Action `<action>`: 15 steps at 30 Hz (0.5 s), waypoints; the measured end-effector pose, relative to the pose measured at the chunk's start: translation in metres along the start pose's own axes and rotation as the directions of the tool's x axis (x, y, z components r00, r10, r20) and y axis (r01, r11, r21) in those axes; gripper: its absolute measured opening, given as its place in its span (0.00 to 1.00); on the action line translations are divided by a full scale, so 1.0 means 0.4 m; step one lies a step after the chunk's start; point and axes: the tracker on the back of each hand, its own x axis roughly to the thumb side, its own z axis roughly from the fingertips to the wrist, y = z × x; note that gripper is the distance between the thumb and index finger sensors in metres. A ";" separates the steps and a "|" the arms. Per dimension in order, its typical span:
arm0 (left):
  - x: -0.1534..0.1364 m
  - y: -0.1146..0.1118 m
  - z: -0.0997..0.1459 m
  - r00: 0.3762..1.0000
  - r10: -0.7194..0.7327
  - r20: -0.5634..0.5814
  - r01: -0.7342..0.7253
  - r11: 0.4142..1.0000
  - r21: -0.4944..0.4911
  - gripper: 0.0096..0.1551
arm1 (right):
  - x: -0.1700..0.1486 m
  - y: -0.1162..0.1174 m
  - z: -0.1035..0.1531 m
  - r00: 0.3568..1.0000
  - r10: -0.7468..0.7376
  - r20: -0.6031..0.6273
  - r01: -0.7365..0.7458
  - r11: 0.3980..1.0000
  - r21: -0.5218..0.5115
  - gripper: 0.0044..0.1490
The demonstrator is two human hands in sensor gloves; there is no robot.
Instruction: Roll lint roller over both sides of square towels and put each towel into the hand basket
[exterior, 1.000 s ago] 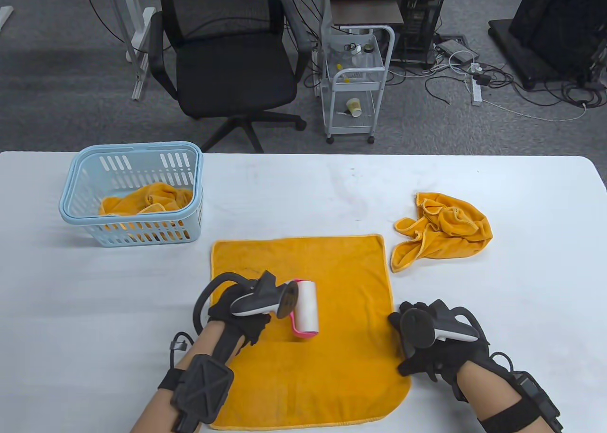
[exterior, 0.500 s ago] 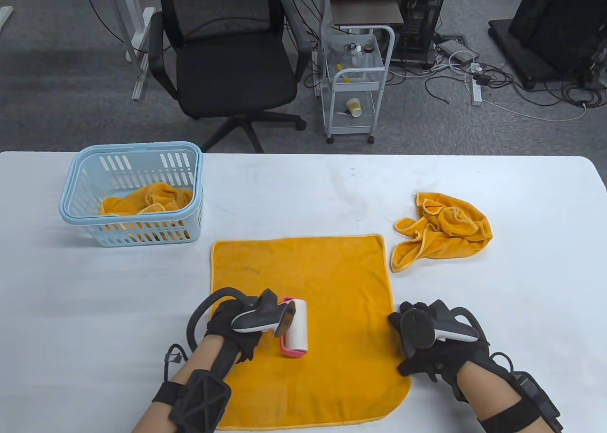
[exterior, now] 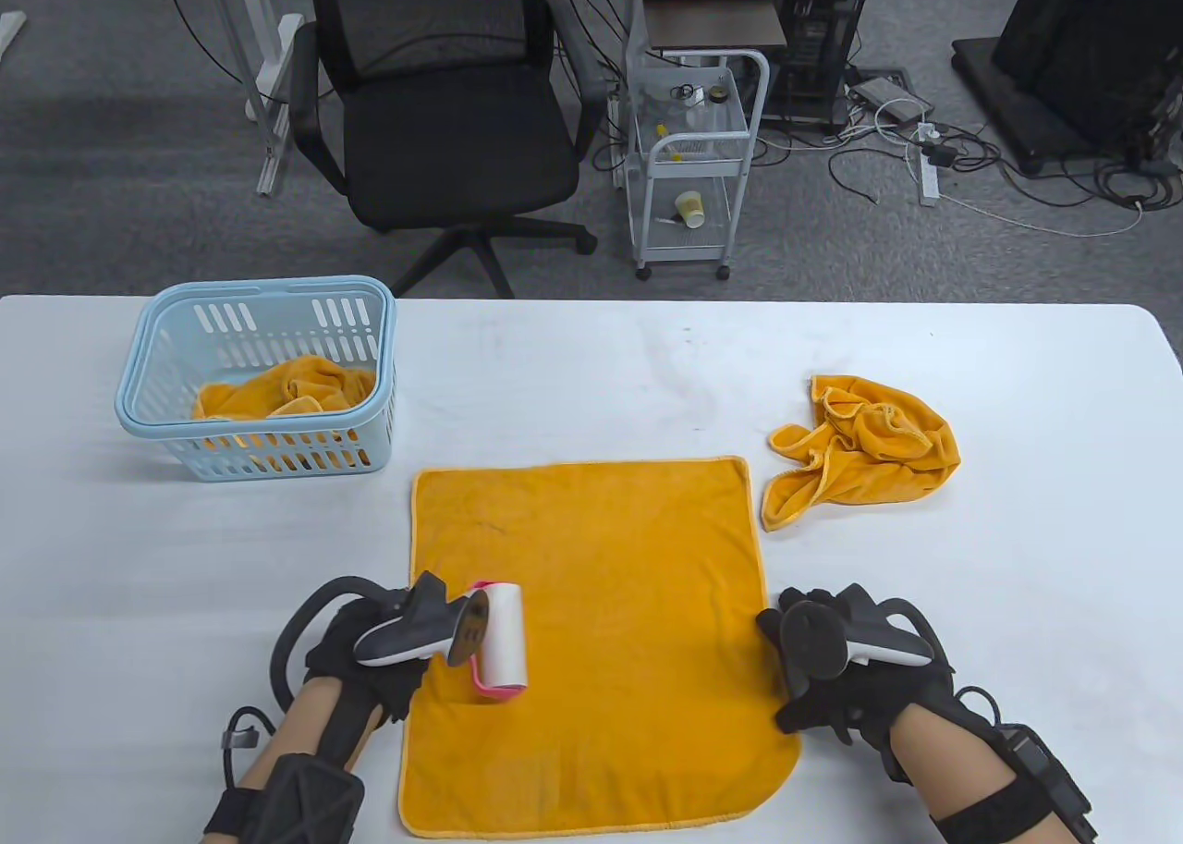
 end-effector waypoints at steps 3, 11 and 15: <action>0.096 0.031 -0.016 0.993 -0.019 0.117 0.015 0.999 0.037 0.34 | 0.000 0.000 0.000 1.000 0.000 0.000 0.000 1.000 0.000 0.69; 0.110 0.006 -0.049 0.993 -0.082 0.090 0.084 0.996 -0.016 0.33 | 0.000 0.000 0.000 1.000 0.000 0.000 0.000 1.000 0.000 0.69; 0.020 -0.043 -0.039 0.988 -0.150 -0.048 0.147 0.987 -0.066 0.29 | 0.000 0.000 0.000 1.000 0.000 0.000 0.000 1.000 0.000 0.69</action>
